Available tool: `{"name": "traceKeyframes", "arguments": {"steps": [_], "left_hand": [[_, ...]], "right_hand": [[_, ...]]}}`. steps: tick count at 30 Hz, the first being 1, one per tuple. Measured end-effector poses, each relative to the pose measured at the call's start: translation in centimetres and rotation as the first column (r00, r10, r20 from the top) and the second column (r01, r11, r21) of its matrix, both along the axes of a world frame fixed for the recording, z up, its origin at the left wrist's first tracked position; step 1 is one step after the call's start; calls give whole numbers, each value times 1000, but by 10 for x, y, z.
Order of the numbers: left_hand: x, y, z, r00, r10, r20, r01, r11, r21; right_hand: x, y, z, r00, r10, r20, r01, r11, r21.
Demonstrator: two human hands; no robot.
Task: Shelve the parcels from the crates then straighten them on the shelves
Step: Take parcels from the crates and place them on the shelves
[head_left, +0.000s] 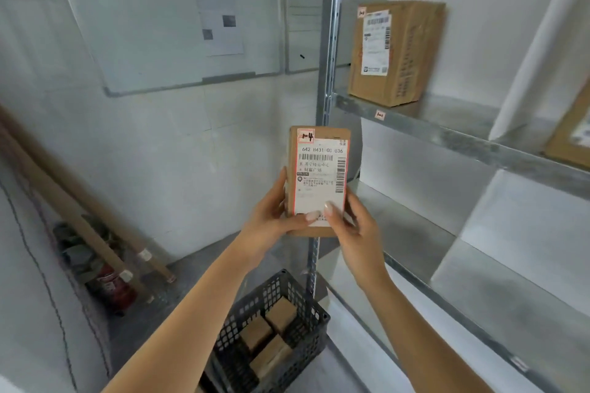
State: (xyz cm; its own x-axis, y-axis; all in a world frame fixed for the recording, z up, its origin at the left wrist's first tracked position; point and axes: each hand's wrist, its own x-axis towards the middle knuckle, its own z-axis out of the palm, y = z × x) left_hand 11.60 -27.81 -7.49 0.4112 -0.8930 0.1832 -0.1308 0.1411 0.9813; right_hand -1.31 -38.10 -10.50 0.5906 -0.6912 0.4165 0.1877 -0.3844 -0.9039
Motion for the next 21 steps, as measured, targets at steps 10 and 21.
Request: {"name": "traceKeyframes", "arguments": {"steps": [10, 21], "left_hand": [[-21, -22, 20, 964, -239, 121, 243, 970, -17], [-132, -67, 37, 845, -510, 160, 507, 860, 57]], "right_hand": [[-44, 9, 17, 972, -230, 51, 230, 973, -1], [-179, 47, 41, 784, -617, 63, 618, 786, 2]]}}
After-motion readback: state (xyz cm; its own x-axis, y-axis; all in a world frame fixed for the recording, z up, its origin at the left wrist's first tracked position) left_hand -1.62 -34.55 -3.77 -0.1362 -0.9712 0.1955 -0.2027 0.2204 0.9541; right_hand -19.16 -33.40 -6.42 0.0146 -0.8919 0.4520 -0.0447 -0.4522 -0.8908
